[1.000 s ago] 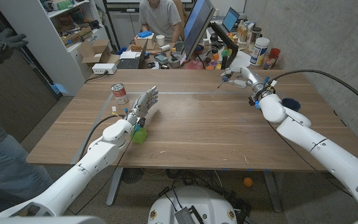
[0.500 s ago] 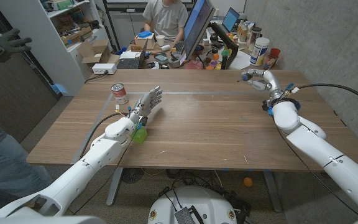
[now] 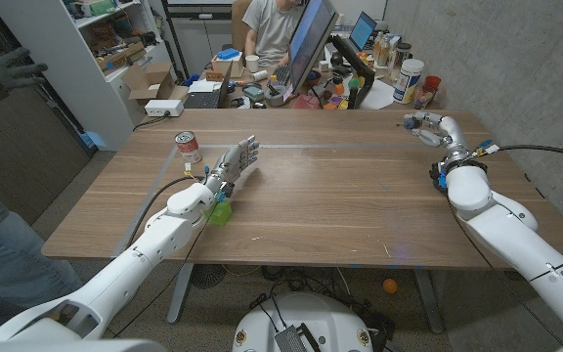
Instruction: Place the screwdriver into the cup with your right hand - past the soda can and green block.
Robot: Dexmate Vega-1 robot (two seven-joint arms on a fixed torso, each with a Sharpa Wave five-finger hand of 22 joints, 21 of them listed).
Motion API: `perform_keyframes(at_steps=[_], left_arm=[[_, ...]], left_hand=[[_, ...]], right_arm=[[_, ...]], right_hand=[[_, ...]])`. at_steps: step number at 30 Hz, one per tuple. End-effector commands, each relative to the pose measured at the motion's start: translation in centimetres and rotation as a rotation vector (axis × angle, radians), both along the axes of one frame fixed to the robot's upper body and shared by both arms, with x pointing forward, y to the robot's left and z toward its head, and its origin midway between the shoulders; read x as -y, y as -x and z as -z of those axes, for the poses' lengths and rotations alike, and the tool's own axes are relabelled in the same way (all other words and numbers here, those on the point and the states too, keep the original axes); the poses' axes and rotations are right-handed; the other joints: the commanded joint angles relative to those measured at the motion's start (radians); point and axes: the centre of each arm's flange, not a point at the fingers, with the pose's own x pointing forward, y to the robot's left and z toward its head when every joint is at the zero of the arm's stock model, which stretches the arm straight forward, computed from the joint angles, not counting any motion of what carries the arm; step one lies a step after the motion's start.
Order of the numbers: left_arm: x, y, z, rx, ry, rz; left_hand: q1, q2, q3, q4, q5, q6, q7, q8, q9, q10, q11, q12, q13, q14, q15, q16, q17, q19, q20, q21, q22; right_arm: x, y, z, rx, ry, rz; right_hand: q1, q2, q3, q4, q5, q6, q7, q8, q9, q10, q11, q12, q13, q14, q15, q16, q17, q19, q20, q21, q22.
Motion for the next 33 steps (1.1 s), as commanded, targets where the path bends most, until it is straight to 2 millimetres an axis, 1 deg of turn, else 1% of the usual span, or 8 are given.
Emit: perform_keyframes(at_steps=[1, 4, 7, 9, 10, 16, 24, 33], left_arm=[[0.2, -0.3, -0.1, 0.0, -0.006, 0.017], [0.2, -0.3, -0.1, -0.001, -0.008, 0.02], [0.3, -0.4, 0.0, -0.004, -0.01, 0.023], [0.3, -0.4, 0.0, -0.005, -0.011, 0.025], [0.3, -0.4, 0.1, -0.006, -0.012, 0.026], [0.5, -0.6, 0.1, -0.01, -0.018, 0.034], [0.7, -0.8, 0.2, -0.015, -0.022, 0.042], [0.6, -0.6, 0.4, -0.015, -0.016, 0.039]], left_hand=[[-0.01, -0.001, 0.003, -0.005, 0.006, 0.002, -0.001, 0.004, 0.004, 0.001, -0.005, 0.009, 0.003, -0.006, 0.003, 0.004, 0.005, -0.004, 0.003, 0.001, 0.003], [-0.01, -0.001, 0.003, -0.006, 0.006, 0.002, -0.002, 0.004, 0.004, 0.0, -0.001, 0.009, 0.003, -0.006, 0.003, 0.004, 0.005, -0.004, 0.003, 0.001, 0.003], [-0.011, -0.001, 0.003, -0.006, 0.006, 0.002, -0.001, 0.004, 0.004, 0.0, -0.002, 0.009, 0.003, -0.006, 0.003, 0.004, 0.005, -0.005, 0.003, 0.001, 0.003], [-0.011, -0.001, 0.003, -0.006, 0.006, 0.002, -0.001, 0.004, 0.004, 0.001, -0.001, 0.009, 0.003, -0.006, 0.003, 0.004, 0.005, -0.005, 0.003, 0.001, 0.003], [-0.011, -0.001, 0.003, -0.006, 0.006, 0.002, 0.0, 0.004, 0.004, 0.0, -0.002, 0.009, 0.003, -0.006, 0.004, 0.004, 0.005, -0.005, 0.003, 0.001, 0.003], [-0.011, 0.0, 0.004, -0.006, 0.006, 0.003, -0.001, 0.004, 0.004, 0.0, -0.005, 0.009, 0.003, -0.006, 0.003, 0.004, 0.005, -0.006, 0.003, 0.002, 0.003], [-0.011, 0.0, 0.004, -0.006, 0.006, 0.003, -0.001, 0.004, 0.004, -0.001, -0.002, 0.009, 0.003, -0.007, 0.002, 0.004, 0.005, -0.006, 0.003, 0.002, 0.003], [-0.012, 0.0, 0.005, -0.007, 0.006, 0.003, -0.001, 0.004, 0.004, -0.001, -0.002, 0.009, 0.003, -0.007, 0.002, 0.004, 0.005, -0.007, 0.003, 0.003, 0.003]], right_arm=[[2.0, 2.6, 1.1, -0.028, -0.054, 0.066], [2.2, 3.0, 1.2, -0.03, -0.062, 0.083], [2.7, 4.0, 1.4, -0.039, -0.056, 0.102], [3.0, 4.5, 1.5, -0.046, -0.057, 0.115], [3.1, 4.7, 1.6, -0.054, -0.063, 0.122], [4.0, 5.9, 2.0, -0.081, -0.081, 0.141], [4.8, 6.6, 2.0, -0.154, -0.13, 0.096], [6.5, 7.5, 1.5, -0.248, -0.174, 0.031]], right_hand=[[0.0, 0.009, -0.011, 0.002, -0.004, 0.128, 0.131, 0.005, 0.003, -0.004, 0.006, 0.005, 0.0, -0.009, 0.006, -0.002, -0.001, -0.011, 0.0, 0.005, 0.002], [0.001, 0.01, -0.011, 0.001, -0.005, 0.127, 0.132, 0.005, 0.003, -0.006, 0.007, 0.005, 0.001, -0.011, 0.006, -0.002, -0.001, -0.014, 0.0, 0.005, 0.002], [0.001, 0.01, -0.012, 0.002, -0.007, 0.126, 0.13, 0.005, 0.003, -0.01, 0.007, 0.005, 0.001, -0.016, 0.009, -0.004, -0.002, -0.019, 0.0, 0.005, 0.002], [0.0, 0.012, -0.012, 0.003, -0.009, 0.125, 0.132, 0.006, 0.003, -0.013, 0.01, 0.005, 0.001, -0.019, 0.01, -0.004, -0.001, -0.023, 0.0, 0.005, 0.002], [0.0, 0.013, -0.012, 0.003, -0.01, 0.125, 0.132, 0.006, 0.004, -0.015, 0.02, 0.005, 0.001, -0.019, 0.011, -0.005, -0.002, -0.026, 0.0, 0.005, 0.002], [0.002, 0.015, -0.012, 0.003, -0.013, 0.118, 0.136, 0.006, 0.006, -0.026, 0.025, 0.003, 0.001, -0.02, 0.014, -0.005, -0.002, -0.033, 0.0, 0.005, 0.002], [0.004, 0.014, -0.009, 0.0, -0.017, 0.119, 0.144, 0.012, 0.013, -0.032, 0.037, 0.005, 0.001, -0.022, 0.018, -0.007, -0.004, -0.044, 0.0, 0.005, 0.002], [0.009, 0.012, -0.001, -0.005, -0.024, 0.121, 0.156, 0.025, 0.027, -0.042, 0.055, 0.007, 0.002, -0.03, 0.039, -0.013, -0.007, -0.061, -0.001, 0.006, 0.002]])
